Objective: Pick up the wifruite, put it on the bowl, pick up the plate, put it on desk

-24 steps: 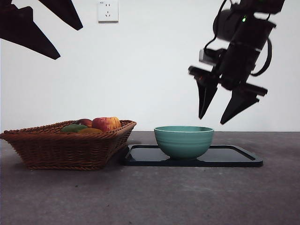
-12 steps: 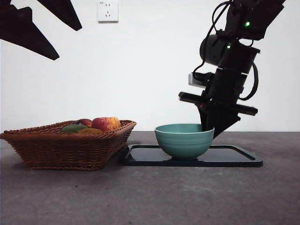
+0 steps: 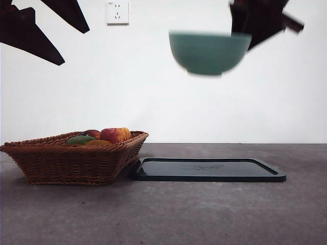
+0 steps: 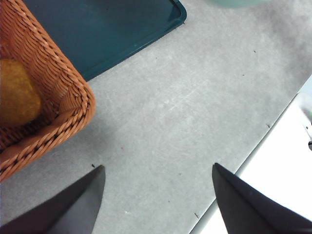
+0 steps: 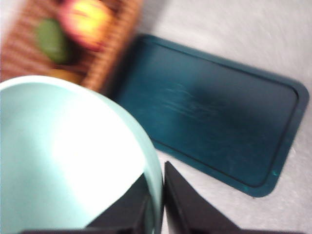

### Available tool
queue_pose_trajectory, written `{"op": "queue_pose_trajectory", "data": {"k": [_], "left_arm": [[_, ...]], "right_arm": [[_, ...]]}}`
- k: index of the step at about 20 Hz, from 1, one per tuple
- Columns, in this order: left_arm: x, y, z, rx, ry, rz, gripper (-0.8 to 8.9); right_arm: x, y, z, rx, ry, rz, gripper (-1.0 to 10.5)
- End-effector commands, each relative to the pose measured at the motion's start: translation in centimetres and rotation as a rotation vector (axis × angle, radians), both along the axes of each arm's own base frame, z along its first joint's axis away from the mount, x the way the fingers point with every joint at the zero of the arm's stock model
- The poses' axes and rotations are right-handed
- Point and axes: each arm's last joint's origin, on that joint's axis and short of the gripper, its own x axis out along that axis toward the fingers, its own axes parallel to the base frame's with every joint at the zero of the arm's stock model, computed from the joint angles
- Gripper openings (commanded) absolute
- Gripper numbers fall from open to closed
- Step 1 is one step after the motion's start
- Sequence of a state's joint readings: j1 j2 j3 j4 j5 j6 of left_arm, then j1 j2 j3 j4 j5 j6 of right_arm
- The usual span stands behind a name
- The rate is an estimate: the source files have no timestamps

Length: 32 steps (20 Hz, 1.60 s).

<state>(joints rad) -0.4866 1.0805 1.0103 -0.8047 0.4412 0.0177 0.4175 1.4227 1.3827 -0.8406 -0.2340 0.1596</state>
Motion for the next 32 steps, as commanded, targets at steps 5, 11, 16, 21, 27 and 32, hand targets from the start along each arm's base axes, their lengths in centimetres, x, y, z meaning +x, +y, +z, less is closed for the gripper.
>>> {"op": "queue_pose_trajectory", "data": {"k": [5,11,16,21,27,32], "left_arm": [[0.1,-0.2,0.3,-0.002,-0.023,-0.020,3.44],[0.1,-0.2,0.3,-0.003,-0.024,-0.020,3.44],[0.1,-0.2,0.3,-0.003,-0.024,-0.020,3.44],[0.1,-0.2,0.3,-0.003,-0.024,-0.020,3.44],[0.1,-0.2,0.3,-0.002,-0.023,-0.020,3.44],[0.1,-0.2,0.2,-0.001,-0.021,-0.020,3.44]], "right_arm": [[-5.0,0.4,-3.1,0.008,0.011,0.083,0.1],[-5.3,1.8,-9.9,0.026,0.090,0.070,0.1],[-4.4,2.5,-14.0,-0.009,0.173,0.055,0.1],[-3.6,3.3,-16.0,-0.031,0.217,0.057,0.0],[-3.6,3.5,-16.5,-0.042,0.238,0.052,0.1],[-3.7,3.3,-16.7,-0.051,0.267,0.040,1.4]]}}
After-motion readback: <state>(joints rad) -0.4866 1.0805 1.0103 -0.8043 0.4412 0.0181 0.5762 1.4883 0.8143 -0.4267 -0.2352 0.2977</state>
